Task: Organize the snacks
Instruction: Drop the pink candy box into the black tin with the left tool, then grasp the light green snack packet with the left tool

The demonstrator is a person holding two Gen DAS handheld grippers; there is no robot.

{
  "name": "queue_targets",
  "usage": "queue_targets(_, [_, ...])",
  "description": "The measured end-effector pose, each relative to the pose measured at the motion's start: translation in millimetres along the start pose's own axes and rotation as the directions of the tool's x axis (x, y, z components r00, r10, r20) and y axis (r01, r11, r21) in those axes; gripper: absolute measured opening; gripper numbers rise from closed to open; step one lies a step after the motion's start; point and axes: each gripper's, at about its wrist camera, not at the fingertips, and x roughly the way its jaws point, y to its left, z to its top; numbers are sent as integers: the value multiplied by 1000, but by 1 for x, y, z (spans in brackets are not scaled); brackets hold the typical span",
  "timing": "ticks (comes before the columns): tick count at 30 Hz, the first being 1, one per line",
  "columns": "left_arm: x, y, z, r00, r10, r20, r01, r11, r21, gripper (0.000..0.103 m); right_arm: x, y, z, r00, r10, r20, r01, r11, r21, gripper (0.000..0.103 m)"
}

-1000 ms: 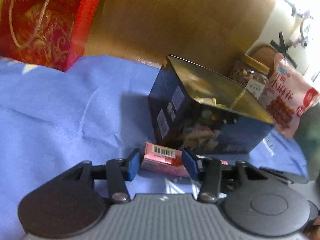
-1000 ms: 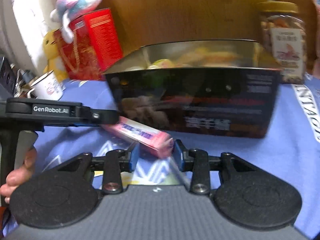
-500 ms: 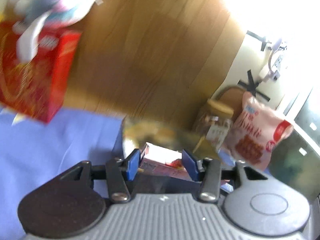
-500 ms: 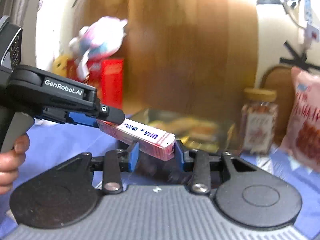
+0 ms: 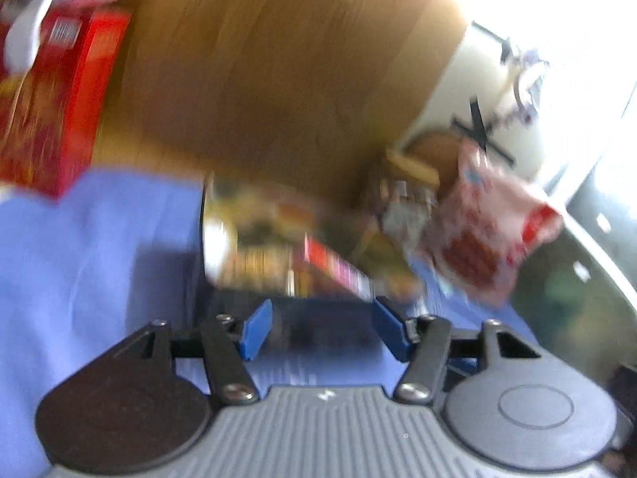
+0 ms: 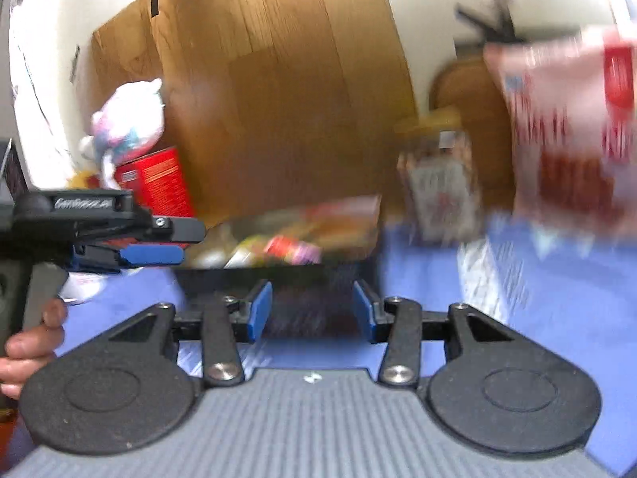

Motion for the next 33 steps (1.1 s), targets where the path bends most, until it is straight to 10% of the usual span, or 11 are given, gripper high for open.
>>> queue_targets(8, [-3, 15, -66, 971, -85, -225, 44, 983, -180, 56, 15, 5, -35, 985, 87, -150, -68, 990, 127, 39])
queue_targets(15, [15, 4, -65, 976, -21, -218, -3, 994, -108, 41, 1, 16, -49, 981, 117, -156, -93, 983, 157, 34])
queue_targets(33, [-2, 25, -55, 985, -44, -165, 29, 995, -92, 50, -16, 52, -58, 991, -2, -135, -19, 988, -153, 43])
